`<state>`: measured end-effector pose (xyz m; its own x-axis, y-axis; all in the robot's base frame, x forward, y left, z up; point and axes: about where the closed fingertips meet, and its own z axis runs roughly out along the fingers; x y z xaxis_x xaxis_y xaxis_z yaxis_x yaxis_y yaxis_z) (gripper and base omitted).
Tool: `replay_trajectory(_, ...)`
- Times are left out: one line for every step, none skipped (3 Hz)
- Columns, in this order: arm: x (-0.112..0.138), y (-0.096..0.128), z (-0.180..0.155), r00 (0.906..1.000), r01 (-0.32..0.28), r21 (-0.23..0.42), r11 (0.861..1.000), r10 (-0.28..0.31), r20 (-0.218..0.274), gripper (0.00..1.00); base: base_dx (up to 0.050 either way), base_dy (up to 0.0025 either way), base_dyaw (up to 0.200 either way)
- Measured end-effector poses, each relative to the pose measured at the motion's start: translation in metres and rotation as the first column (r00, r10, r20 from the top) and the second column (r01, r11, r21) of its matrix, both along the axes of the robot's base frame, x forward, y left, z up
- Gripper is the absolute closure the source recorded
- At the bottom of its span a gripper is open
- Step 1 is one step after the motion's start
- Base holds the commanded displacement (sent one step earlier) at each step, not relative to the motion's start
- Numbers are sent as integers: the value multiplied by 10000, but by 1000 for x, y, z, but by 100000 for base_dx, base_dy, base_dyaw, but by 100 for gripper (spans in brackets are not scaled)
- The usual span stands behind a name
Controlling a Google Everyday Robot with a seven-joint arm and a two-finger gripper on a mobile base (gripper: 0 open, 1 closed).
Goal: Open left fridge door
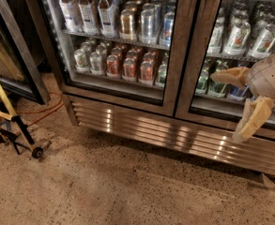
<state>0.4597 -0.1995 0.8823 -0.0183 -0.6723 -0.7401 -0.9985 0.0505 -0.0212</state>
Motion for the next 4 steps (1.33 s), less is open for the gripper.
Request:
replay_trajectory(0, 0, 0, 10000, -2, 3, 10000, 2, -2, 0, 0, 0, 0)
replay_trajectory(4, 10, -4, 9996, -188, 285, 9994, 194, -185, 0, 0, 0, 0)
replay_trajectory(2, 41, 0, 9982, -576, 64, 9983, 577, -163, 0, 0, 0, 0)
replay_trajectory(2, 41, 0, 9982, -578, 67, 9983, 579, -164, 0, 0, 0, 0)
